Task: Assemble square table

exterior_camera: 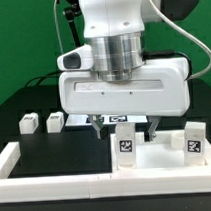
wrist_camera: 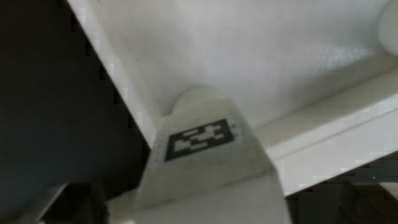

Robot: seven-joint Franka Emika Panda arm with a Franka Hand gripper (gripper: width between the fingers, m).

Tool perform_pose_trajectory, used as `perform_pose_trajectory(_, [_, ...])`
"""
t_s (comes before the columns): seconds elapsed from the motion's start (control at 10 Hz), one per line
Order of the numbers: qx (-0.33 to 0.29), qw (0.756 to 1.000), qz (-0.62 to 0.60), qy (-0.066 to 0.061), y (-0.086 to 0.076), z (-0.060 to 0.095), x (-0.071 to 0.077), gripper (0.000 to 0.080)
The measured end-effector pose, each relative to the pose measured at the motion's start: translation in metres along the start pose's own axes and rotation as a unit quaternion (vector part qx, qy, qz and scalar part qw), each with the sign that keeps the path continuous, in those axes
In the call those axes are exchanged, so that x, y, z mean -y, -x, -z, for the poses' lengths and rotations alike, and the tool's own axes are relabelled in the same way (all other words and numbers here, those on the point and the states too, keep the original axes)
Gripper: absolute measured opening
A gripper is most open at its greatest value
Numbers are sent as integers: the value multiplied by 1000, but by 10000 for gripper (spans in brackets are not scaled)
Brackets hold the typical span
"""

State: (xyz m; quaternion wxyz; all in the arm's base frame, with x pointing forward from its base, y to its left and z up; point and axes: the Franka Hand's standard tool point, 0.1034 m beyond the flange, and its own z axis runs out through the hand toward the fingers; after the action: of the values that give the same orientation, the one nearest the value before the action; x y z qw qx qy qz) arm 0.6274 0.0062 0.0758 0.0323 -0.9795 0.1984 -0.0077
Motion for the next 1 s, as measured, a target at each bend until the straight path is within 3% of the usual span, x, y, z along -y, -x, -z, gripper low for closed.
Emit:
perform_pose_trajectory(0.1, [0,1000,-3,0,0,0,0,649])
perform_pose_trajectory(0.2, [0,1000,-9,0,0,0,0,566])
perform_pose_trajectory(0.3, [0,1000,-9,0,0,0,0,384])
perform_pose_trajectory(0.4, [0,999,-45,-1,0,0,0,289])
perform_pose_trajectory(0.8, [7,972,-233,-5,-2,0,-4,290])
perform_pose_trajectory(0.9, [12,956,-292,-13,-3,0,-6,290])
perform_pose_trajectory(1.0, [21,925,-379,-23,-1,-1,-6,290])
